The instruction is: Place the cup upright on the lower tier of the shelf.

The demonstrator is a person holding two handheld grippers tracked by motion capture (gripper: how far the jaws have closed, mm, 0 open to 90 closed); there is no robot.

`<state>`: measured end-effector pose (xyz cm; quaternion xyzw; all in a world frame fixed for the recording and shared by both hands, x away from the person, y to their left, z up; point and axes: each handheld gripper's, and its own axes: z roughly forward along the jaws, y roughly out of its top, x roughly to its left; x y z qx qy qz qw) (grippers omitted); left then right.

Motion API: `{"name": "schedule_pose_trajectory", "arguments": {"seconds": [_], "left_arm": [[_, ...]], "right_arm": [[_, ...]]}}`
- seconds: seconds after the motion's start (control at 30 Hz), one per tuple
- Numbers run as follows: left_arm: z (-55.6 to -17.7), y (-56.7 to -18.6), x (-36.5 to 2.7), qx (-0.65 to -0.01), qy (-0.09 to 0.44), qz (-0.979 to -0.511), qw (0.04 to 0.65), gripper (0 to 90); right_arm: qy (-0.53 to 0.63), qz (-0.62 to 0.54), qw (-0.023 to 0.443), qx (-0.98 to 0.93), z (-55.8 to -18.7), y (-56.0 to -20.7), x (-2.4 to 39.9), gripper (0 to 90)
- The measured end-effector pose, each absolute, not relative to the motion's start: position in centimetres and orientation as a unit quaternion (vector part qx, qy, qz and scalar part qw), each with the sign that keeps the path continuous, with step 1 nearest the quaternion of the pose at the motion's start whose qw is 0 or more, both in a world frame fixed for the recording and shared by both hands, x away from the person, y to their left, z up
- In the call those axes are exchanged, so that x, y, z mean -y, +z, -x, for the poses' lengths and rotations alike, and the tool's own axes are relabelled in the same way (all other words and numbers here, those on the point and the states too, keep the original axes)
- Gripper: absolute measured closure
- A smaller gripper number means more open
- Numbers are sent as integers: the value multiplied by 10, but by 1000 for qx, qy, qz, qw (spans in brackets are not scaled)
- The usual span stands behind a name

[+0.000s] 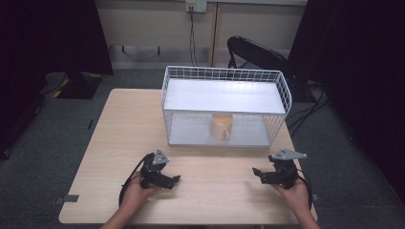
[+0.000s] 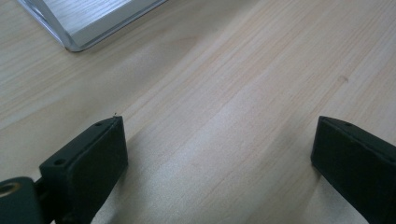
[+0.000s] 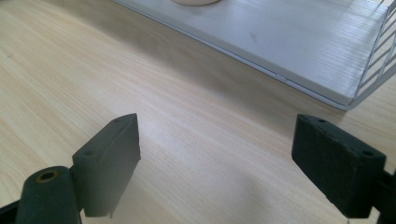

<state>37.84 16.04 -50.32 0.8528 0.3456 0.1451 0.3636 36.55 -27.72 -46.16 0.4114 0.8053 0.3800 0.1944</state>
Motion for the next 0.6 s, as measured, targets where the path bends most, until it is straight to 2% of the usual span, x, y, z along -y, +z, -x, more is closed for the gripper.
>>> {"name": "schedule_pose_trajectory", "arguments": {"seconds": [0.6], "left_arm": [[-378, -503, -160, -346, 145, -853, 364, 32]], "right_arm": [[362, -405, 187, -818, -355, -477, 289, 150]]}}
